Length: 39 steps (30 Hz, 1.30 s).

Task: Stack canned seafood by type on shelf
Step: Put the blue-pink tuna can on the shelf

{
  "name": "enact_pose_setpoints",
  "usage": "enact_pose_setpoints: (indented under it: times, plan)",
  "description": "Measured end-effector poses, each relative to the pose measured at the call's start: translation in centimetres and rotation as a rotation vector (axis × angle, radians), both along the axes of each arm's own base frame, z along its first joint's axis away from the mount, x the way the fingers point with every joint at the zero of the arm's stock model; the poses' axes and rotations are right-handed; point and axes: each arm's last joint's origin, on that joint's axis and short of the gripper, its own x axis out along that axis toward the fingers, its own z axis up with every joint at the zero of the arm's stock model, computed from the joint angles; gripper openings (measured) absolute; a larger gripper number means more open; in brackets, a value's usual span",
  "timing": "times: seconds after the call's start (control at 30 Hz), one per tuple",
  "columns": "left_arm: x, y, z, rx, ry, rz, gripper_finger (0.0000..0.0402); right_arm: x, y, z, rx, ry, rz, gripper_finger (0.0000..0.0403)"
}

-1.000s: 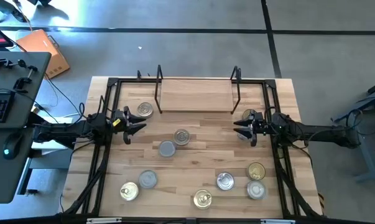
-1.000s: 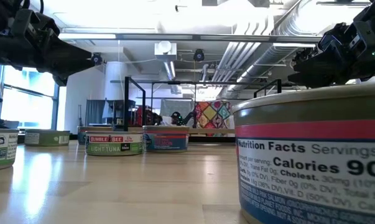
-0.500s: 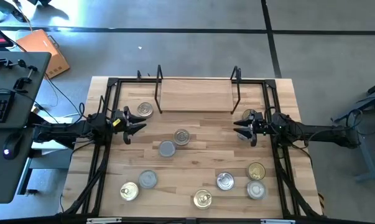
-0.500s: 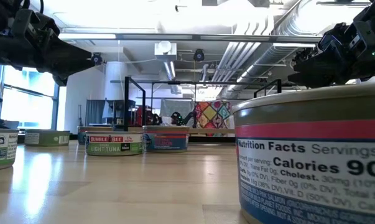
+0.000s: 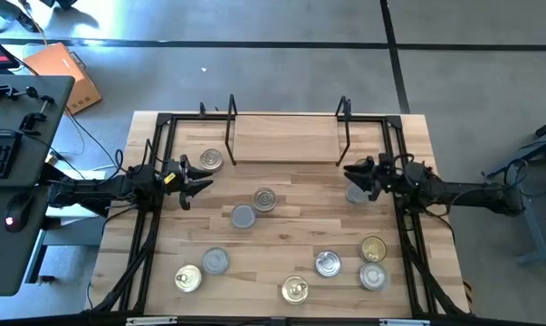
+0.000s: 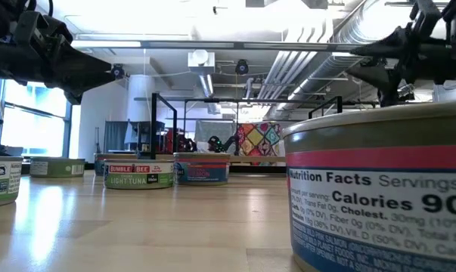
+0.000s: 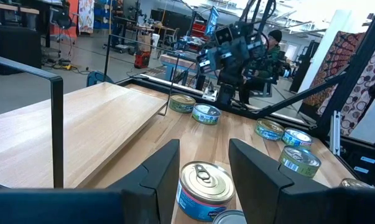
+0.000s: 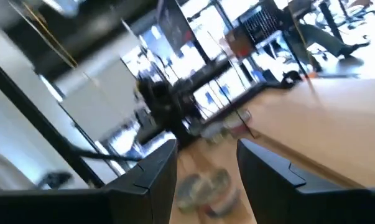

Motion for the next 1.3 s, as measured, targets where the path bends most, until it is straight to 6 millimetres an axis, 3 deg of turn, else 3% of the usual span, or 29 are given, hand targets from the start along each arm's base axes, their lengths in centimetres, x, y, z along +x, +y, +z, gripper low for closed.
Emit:
enact_pose_setpoints:
  times: [0.13,0.37,0.63,0.87,1.13,1.3]
  plan:
    - [0.0,0.0,0.0,0.0,0.0,-0.001,0.013,0.1,0.4,0.7,-0.045,-0.01,0.045,0.0161]
    - [0.0,0.0,0.2,-0.006,-0.018,0.0,0.013,1.6,1.8,3.7,-0.146,-0.054,0.164,0.0161]
    - [0.0,0.0,0.1,-0.007,-0.01,0.0,0.013,6.1,3.2,6.8,-0.378,0.072,0.185,0.0161]
    - [0.0,0.0,0.1,-0.008,-0.01,0.0,0.013,10.2,3.2,8.2,-0.518,0.225,0.143,0.0168]
    - [0.0,0.0,0.1,-0.008,-0.01,0.0,0.013,13.5,3.4,9.4,-0.558,0.381,0.182,0.0249]
    - [0.0,0.0,0.1,-0.008,-0.01,0.0,0.013,15.3,2.7,8.4,-0.57,0.494,0.182,0.0323]
